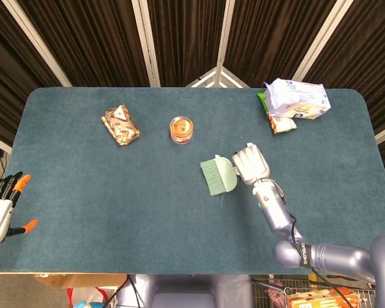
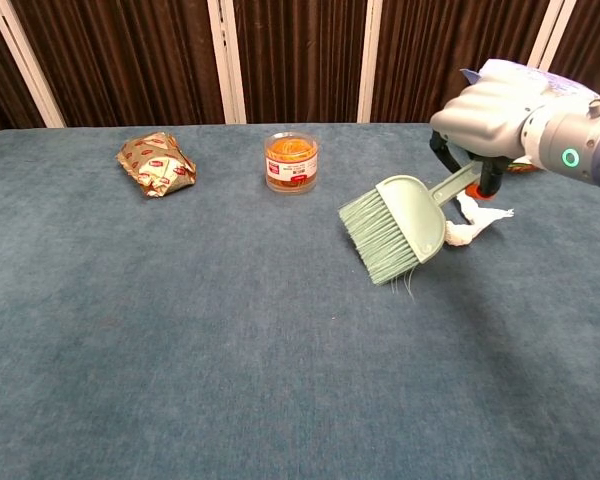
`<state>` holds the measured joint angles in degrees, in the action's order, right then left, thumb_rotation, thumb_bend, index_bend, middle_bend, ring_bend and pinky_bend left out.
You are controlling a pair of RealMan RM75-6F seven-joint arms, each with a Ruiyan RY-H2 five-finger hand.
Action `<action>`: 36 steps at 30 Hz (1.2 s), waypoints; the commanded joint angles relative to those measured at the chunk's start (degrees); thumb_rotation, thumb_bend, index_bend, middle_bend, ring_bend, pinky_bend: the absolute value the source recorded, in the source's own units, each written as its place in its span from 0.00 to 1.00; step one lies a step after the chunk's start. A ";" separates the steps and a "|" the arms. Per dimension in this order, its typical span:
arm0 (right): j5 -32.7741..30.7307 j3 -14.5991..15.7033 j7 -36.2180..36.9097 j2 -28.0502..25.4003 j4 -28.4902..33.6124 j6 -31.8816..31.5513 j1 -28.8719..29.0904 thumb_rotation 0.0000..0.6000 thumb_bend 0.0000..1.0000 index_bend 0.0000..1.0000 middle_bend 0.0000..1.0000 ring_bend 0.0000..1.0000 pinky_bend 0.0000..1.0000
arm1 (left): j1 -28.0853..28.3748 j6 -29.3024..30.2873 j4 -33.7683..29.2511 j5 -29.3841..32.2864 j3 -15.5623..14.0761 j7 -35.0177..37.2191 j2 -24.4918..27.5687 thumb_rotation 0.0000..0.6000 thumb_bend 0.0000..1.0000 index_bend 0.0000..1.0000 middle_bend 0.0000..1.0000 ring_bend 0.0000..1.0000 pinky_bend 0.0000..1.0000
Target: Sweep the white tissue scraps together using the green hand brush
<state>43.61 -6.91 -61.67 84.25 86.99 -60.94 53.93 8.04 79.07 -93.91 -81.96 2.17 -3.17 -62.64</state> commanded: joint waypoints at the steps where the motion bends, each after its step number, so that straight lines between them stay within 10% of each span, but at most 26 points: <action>1: 0.05 1.01 -0.90 0.09 -2.23 -0.43 -0.12 1.00 0.59 0.67 1.00 1.00 0.97 | -0.04 -0.01 -0.08 0.05 -0.03 0.03 0.05 1.00 0.00 0.00 0.00 0.00 0.00; 17: -1.82 1.89 -5.75 -9.88 -4.64 -6.18 -2.51 1.00 0.60 0.67 1.00 1.00 0.97 | -0.28 0.78 -0.32 -0.82 -0.27 -0.32 0.04 1.00 0.00 0.00 0.00 0.00 0.00; 27: 3.48 0.17 -2.61 -15.65 7.20 -8.60 -2.87 1.00 0.60 0.67 1.00 1.00 0.97 | -0.14 0.99 -0.36 -1.58 -0.42 -1.03 -0.35 1.00 0.00 0.00 0.00 0.00 0.00; 36: 5.56 0.93 -4.57 -11.19 10.16 -6.62 -0.81 1.00 0.60 0.67 1.00 1.00 0.97 | 0.00 0.60 -0.32 -1.27 -0.40 -1.14 -0.46 1.00 0.00 0.00 0.00 0.00 0.00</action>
<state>49.45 -6.17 -65.78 71.76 97.82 -68.11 52.61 8.04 79.69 -94.23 -83.23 1.76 -4.32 -63.12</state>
